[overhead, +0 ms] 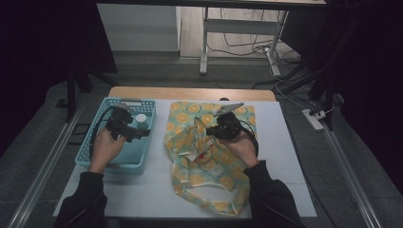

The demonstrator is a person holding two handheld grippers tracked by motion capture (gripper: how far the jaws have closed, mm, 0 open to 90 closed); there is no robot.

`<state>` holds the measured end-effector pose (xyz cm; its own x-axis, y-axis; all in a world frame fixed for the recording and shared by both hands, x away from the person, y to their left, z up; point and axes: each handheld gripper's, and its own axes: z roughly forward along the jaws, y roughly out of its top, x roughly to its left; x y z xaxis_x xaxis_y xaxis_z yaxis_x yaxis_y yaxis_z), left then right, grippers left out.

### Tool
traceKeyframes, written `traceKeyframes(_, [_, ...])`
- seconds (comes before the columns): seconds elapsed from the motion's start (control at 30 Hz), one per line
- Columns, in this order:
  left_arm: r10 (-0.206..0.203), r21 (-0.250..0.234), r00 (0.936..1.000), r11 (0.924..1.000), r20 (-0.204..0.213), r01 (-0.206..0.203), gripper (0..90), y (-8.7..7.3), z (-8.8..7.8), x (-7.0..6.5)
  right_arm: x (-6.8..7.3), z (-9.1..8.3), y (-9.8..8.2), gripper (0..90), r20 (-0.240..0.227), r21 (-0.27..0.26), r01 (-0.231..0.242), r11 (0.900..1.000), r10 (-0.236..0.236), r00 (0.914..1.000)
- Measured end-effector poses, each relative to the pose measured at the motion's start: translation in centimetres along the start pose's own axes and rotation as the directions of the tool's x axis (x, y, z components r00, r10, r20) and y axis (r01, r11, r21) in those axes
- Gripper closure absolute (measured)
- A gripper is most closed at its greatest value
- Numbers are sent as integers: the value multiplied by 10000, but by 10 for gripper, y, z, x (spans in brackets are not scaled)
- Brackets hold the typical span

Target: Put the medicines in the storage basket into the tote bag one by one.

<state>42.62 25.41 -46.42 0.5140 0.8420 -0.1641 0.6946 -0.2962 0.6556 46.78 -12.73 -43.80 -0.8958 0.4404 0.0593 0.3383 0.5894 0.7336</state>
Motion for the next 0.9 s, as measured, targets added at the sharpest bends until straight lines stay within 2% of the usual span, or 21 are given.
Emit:
traceKeyframes(0.17, [-72,-190,9993,9998,-375,64,0,1,4,13,0,0,0,900,-16,-29,16,10000,-16,10000])
traceKeyframes(0.3, [-236,-207,9984,9995,-509,226,0,6,9,21,0,0,0,900,-11,-41,2,10000,-2,10000])
traceKeyframes(0.47, [-277,336,9962,9990,-829,306,0,11,20,28,0,-1,0,900,-11,-48,4,10000,-4,10000])
traceKeyframes(0.53, [-377,443,9948,9981,-951,421,0,12,24,31,0,-1,0,900,-17,-59,25,10000,-25,10000])
traceKeyframes(0.73, [-339,857,9898,9953,-1383,461,18,17,34,37,0,-1,0,900,-18,-64,-6,10000,6,10000])
traceKeyframes(0.77, [-361,870,9895,9950,-1401,487,24,18,35,39,0,-1,0,900,-15,-68,-7,10000,7,10000])
traceKeyframes(0.9, [-576,903,9929,9937,-1037,671,28,20,38,44,-1,-1,0,900,-9,-73,1,10000,-2,10000])
